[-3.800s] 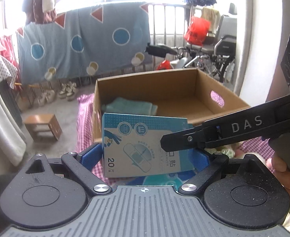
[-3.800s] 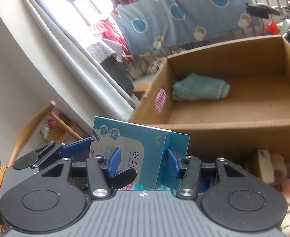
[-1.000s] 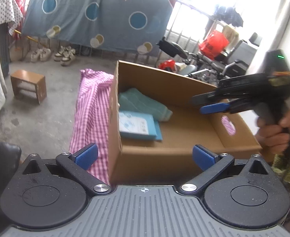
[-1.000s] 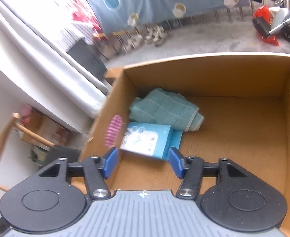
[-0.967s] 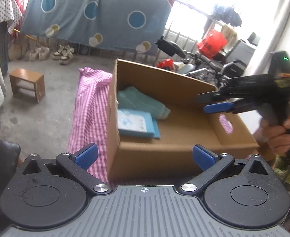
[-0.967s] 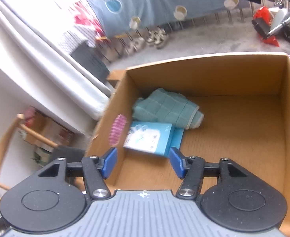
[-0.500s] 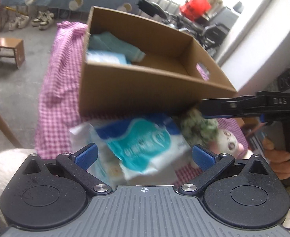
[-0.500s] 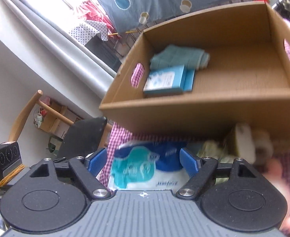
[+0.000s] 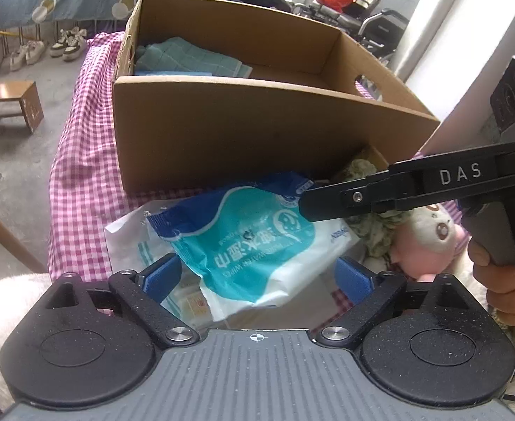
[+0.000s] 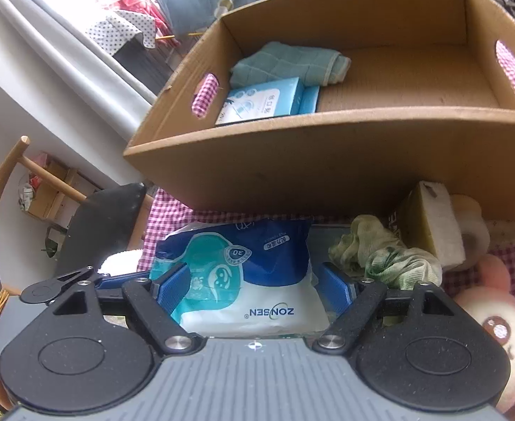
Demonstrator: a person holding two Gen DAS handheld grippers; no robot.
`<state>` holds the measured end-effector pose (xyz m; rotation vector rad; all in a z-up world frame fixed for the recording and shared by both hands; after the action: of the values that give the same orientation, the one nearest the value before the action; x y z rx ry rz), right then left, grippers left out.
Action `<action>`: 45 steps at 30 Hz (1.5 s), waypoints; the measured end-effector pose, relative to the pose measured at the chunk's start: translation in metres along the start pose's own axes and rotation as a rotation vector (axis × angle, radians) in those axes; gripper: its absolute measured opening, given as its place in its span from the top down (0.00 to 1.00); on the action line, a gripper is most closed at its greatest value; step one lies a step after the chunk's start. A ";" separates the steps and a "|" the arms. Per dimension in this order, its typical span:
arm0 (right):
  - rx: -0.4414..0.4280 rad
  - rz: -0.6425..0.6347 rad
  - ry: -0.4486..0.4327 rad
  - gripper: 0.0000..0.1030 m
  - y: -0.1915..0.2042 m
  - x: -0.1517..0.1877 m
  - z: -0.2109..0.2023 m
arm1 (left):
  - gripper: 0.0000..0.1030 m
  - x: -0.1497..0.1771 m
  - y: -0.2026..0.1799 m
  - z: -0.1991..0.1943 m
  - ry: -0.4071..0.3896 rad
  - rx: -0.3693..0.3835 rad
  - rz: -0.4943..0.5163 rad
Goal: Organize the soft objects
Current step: 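Grasp the blue-and-white wet-wipes pack with the right gripper, then lift the wipes pack into the box and release it by the bandage box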
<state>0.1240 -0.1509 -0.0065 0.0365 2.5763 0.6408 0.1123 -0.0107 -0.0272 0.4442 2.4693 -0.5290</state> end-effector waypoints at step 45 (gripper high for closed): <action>-0.119 -0.204 -0.244 0.51 0.053 -0.049 -0.063 | 0.20 -0.059 -0.042 -0.056 -0.304 -0.218 0.194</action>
<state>0.1338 -0.1379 0.0883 -0.1747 2.2679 0.6667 0.1149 -0.0329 0.0617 0.4703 2.1347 -0.2247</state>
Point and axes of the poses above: each gripper's, at about its wrist camera, not at the fingertips, and z roughly the way its jaws point, y to its left, x to its underside, the point moved 1 cm from there along z, roughly the way its jaws point, and after that the axes turned 1 degree about z, right-handed, at the moved point
